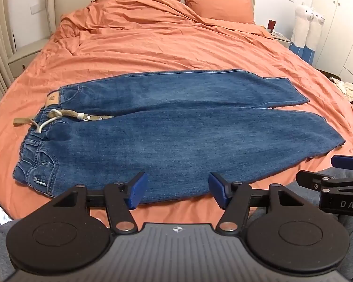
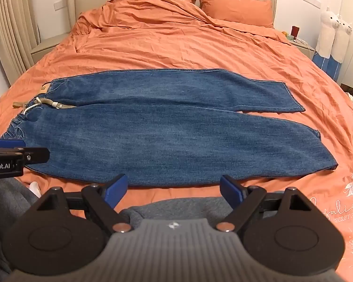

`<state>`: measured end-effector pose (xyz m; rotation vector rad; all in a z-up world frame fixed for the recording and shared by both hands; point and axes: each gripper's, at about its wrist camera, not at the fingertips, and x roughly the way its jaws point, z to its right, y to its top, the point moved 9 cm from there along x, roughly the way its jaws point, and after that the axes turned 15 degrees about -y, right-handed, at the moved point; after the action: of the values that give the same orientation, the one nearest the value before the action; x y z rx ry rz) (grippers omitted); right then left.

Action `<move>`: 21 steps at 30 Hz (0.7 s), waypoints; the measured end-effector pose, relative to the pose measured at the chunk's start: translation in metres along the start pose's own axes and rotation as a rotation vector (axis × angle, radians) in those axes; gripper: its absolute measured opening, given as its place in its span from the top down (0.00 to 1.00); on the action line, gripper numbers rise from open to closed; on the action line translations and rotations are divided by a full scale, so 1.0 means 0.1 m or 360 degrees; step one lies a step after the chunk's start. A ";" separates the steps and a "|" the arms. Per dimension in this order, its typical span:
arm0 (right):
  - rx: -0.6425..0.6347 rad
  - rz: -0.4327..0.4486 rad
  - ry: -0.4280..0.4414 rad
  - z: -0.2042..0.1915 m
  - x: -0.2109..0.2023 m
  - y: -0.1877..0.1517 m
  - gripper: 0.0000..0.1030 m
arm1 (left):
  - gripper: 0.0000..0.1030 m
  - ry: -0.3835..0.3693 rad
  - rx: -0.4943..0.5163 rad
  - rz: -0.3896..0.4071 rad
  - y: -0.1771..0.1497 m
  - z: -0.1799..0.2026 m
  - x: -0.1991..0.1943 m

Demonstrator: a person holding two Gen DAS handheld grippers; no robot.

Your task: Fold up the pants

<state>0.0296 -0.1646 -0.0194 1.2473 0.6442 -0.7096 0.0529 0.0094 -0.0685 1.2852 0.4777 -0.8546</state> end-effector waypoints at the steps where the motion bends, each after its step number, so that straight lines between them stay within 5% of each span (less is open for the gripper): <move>1: -0.0002 0.0002 -0.0001 0.00 -0.01 0.00 0.21 | 0.31 0.0002 0.0002 0.0001 0.00 0.00 0.00; 21: 0.0002 0.0024 0.0001 -0.03 -0.08 0.00 0.21 | 0.31 0.0005 0.0005 0.0002 -0.05 0.04 -0.04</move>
<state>0.0247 -0.1611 -0.0136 1.2523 0.6344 -0.6972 0.0461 0.0066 -0.0673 1.2901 0.4784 -0.8529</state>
